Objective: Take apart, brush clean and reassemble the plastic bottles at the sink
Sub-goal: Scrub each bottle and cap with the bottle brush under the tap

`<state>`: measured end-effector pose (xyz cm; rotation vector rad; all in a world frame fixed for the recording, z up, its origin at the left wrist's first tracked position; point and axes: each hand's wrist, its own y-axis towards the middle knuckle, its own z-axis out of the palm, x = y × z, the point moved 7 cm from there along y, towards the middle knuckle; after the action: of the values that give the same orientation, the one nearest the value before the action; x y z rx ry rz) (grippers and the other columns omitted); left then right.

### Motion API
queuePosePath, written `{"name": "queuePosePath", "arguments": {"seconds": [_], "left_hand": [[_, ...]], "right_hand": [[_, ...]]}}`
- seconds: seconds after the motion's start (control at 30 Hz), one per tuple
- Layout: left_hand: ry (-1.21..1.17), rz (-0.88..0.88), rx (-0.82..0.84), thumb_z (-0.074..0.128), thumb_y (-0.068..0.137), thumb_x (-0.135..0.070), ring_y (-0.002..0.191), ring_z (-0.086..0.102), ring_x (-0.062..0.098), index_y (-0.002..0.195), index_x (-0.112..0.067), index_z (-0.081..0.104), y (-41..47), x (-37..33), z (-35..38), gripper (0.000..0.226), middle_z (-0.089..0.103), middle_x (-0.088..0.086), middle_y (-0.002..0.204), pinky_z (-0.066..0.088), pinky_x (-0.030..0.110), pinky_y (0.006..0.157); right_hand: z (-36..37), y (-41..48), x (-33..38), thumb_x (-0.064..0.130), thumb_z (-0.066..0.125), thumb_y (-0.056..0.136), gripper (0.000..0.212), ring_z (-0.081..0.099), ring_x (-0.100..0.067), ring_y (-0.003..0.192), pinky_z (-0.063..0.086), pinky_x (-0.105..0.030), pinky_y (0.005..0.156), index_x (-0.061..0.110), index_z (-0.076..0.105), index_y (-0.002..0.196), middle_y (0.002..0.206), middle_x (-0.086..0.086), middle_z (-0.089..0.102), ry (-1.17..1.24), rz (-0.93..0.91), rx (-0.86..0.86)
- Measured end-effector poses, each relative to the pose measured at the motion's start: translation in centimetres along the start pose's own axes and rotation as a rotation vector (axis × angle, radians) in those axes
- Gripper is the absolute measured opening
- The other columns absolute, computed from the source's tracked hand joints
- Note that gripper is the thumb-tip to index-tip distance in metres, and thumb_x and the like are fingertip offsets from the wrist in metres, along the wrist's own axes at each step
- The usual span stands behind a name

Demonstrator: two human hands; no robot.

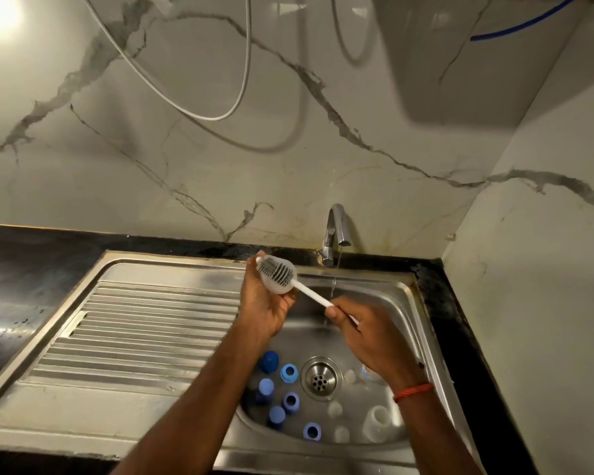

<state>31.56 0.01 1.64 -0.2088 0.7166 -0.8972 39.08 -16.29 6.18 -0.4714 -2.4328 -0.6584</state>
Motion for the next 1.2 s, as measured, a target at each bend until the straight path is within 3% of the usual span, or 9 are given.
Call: {"name": "queuePosePath", "arguments": {"seconds": [0.1,0.2,0.27,0.33,0.47,0.73,0.9,1.07,1.2], "left_hand": [[0.125,0.108,0.080,0.077,0.078,-0.028,0.110,0.064,0.036,0.133,-0.014,0.049,0.5,-1.8,-0.8,0.063,0.063,0.018,0.121,0.060,0.048,0.070],[0.389,0.241,0.118,0.089,0.064,-0.025,0.118,0.063,0.036,0.137,-0.013,0.047,0.4,-3.2,-1.8,0.085,0.062,0.017,0.129,0.059,0.053,0.083],[0.647,0.356,0.177,0.093,0.056,-0.029,0.113,0.066,0.033,0.129,-0.014,0.054,0.1,-3.6,-1.7,0.084,0.068,0.012,0.120,0.060,0.049,0.086],[0.880,0.450,0.242,0.091,0.058,-0.027,0.106,0.069,0.023,0.122,-0.021,0.060,-0.2,-3.4,-1.4,0.071,0.072,0.001,0.112,0.060,0.035,0.080],[1.097,0.537,0.398,0.091,0.067,-0.010,0.113,0.063,0.013,0.120,-0.029,0.061,-0.4,-2.5,-0.7,0.064,0.067,-0.008,0.121,0.056,0.029,0.088],[1.005,0.509,0.479,0.090,0.062,-0.022,0.114,0.062,0.029,0.116,-0.024,0.060,-0.8,-2.8,-1.4,0.062,0.064,0.003,0.119,0.054,0.051,0.097],[0.998,0.414,0.545,0.089,0.060,-0.019,0.112,0.064,0.023,0.112,-0.030,0.061,-1.4,-1.5,-0.2,0.061,0.068,-0.005,0.114,0.055,0.037,0.092],[1.088,0.421,0.566,0.087,0.062,-0.025,0.114,0.063,0.020,0.119,-0.030,0.056,-1.5,-2.1,0.1,0.065,0.066,-0.011,0.114,0.055,0.038,0.095],[1.127,0.372,0.598,0.086,0.070,-0.012,0.112,0.064,0.016,0.120,-0.029,0.053,-1.2,-0.8,0.5,0.063,0.067,-0.015,0.111,0.055,0.038,0.095]], "right_hand": [[-1.8,-0.6,-2.3,0.032,0.058,0.099,0.013,0.051,-0.009,0.051,0.043,-0.029,0.050,0.032,0.066,0.088,0.059,0.009,0.055,0.016,0.035,-0.004],[-4.0,-1.0,-4.2,0.042,0.059,0.097,0.024,0.044,-0.007,0.048,0.035,-0.024,0.046,0.026,0.066,0.081,0.058,0.006,0.052,0.104,0.148,-0.160],[-4.4,-0.8,-4.3,0.046,0.056,0.096,0.030,0.046,-0.009,0.050,0.035,-0.025,0.047,0.021,0.068,0.084,0.062,0.001,0.053,0.107,0.176,-0.208],[-4.1,-0.6,-4.0,0.034,0.059,0.098,0.021,0.048,-0.010,0.051,0.035,-0.021,0.047,0.022,0.068,0.083,0.060,0.001,0.054,0.073,0.174,-0.182],[-2.5,0.1,-3.2,0.039,0.056,0.098,0.022,0.051,-0.007,0.051,0.039,-0.019,0.050,0.025,0.070,0.087,0.054,0.011,0.053,-0.004,0.192,-0.090],[-1.5,-0.6,-4.4,0.027,0.055,0.101,0.024,0.042,-0.003,0.049,0.039,-0.028,0.055,0.031,0.072,0.084,0.052,0.012,0.050,0.216,0.279,0.119],[-1.2,-0.1,-3.7,0.033,0.054,0.100,0.022,0.046,-0.003,0.053,0.041,-0.027,0.057,0.031,0.072,0.088,0.059,0.014,0.057,0.184,0.245,0.080],[-3.1,-1.4,-5.2,0.030,0.055,0.100,0.021,0.045,-0.001,0.054,0.039,-0.021,0.058,0.027,0.073,0.090,0.059,0.017,0.055,0.195,0.279,0.112],[-2.7,-1.0,-4.4,0.024,0.056,0.100,0.019,0.045,-0.001,0.051,0.034,-0.012,0.052,0.022,0.074,0.092,0.057,0.019,0.055,0.173,0.256,0.067]]}}
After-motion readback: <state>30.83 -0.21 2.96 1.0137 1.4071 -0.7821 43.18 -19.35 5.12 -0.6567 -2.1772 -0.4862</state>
